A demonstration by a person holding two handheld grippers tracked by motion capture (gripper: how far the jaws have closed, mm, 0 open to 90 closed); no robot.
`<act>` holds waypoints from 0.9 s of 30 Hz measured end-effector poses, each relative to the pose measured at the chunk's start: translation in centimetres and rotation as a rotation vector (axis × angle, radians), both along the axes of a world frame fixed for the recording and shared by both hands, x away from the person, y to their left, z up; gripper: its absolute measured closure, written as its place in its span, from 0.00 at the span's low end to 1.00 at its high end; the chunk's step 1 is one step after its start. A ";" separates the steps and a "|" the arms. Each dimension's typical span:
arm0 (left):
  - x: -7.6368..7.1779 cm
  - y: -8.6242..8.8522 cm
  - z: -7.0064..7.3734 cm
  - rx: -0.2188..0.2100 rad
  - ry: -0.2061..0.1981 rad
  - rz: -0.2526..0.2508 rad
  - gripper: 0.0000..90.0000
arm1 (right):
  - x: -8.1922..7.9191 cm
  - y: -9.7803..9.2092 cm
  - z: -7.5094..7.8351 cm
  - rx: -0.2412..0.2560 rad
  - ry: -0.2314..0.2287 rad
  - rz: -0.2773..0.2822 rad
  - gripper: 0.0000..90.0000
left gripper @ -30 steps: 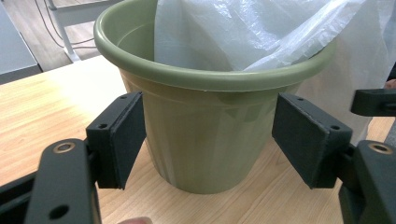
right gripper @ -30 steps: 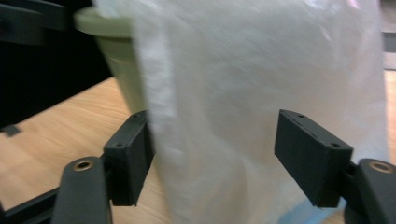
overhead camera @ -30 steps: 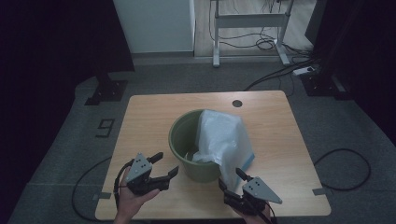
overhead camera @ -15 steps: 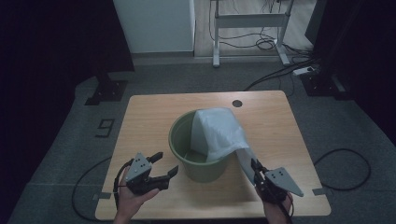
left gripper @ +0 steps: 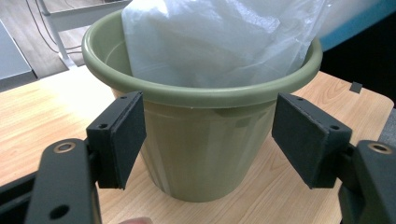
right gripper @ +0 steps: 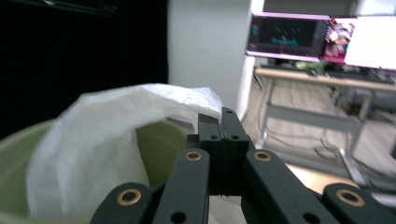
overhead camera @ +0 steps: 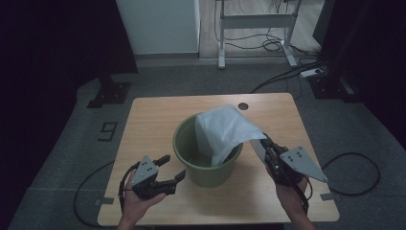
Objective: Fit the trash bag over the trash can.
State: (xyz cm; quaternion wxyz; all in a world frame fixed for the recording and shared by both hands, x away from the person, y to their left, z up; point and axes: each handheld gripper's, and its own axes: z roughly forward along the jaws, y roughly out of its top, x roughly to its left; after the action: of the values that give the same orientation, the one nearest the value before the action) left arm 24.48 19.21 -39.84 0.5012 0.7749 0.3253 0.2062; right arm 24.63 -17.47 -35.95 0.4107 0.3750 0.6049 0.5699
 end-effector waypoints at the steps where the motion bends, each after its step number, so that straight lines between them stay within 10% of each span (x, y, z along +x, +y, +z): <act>1: 0.0 0.0 0.1 -0.003 -0.002 0.002 0.29 | 0.1 0.4 0.4 -0.004 -0.008 0.016 0.99; 13: -0.1 0.4 0.8 -0.016 -0.005 0.026 0.28 | 1.8 5.9 0.6 -0.067 0.028 0.167 0.99; 27: 0.8 -1.0 1.2 -0.029 -0.004 0.037 0.30 | 1.6 6.9 0.2 -0.076 0.046 0.216 0.99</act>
State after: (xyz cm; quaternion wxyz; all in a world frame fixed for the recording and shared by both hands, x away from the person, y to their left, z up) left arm 25.33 18.24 -38.69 0.5089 0.7611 0.3416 0.2122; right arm 26.19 -10.56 -35.77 0.3468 0.3050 0.6721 0.5787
